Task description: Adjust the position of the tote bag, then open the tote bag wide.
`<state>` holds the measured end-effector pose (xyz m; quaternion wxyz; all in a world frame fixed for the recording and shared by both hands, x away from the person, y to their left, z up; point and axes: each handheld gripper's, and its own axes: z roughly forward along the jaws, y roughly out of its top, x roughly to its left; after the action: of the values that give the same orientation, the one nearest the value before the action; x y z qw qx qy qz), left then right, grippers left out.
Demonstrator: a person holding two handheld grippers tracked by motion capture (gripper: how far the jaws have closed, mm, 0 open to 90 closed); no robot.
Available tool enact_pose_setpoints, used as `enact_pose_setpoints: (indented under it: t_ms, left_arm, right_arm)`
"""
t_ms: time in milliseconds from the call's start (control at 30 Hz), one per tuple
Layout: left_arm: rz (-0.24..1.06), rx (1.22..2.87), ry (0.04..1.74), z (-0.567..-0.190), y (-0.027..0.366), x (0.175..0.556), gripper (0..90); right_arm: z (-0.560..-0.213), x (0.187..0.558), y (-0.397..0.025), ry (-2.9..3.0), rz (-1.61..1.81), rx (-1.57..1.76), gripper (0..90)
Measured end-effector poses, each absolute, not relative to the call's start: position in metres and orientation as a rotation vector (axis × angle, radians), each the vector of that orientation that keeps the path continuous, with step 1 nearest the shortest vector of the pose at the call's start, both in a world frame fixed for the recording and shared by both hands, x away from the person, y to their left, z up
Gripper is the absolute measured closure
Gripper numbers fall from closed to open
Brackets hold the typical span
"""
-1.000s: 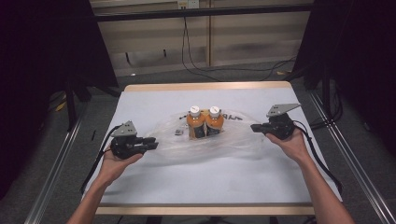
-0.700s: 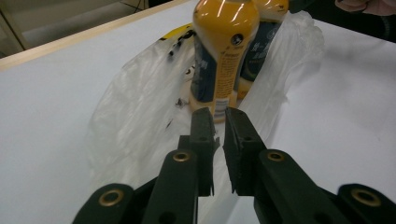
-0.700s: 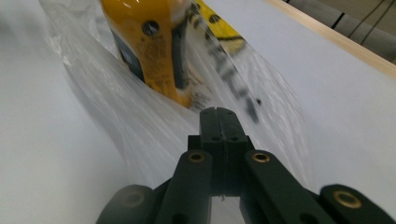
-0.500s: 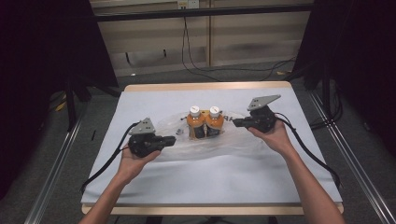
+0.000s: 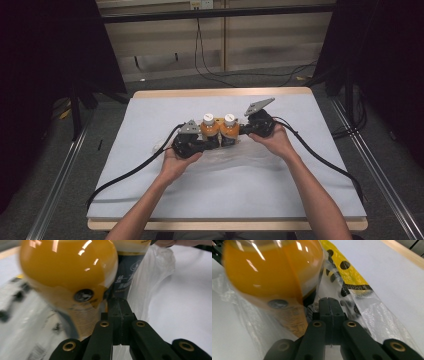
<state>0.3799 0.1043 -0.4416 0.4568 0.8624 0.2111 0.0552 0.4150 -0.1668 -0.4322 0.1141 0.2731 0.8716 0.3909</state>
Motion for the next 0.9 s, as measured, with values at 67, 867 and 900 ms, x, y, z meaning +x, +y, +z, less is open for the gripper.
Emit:
enact_pose_setpoints:
  t_ms: [67, 867, 900]
  left_arm:
    - [0.118, 2.135, 0.527, -0.448, 0.101, 0.381, 90.0]
    - [0.072, 2.309, 0.416, -0.483, 0.082, 0.365, 90.0]
    - [0.069, 2.307, 0.408, -0.483, 0.081, 0.364, 90.0]
  right_arm:
    - [-0.435, 0.419, -0.165, 2.567, 1.152, 0.808, 90.0]
    - [-0.485, 0.464, -0.159, 2.633, 1.143, 1.055, 90.0]
    - [-0.485, 0.465, -0.16, 2.618, 1.134, 1.065, 90.0]
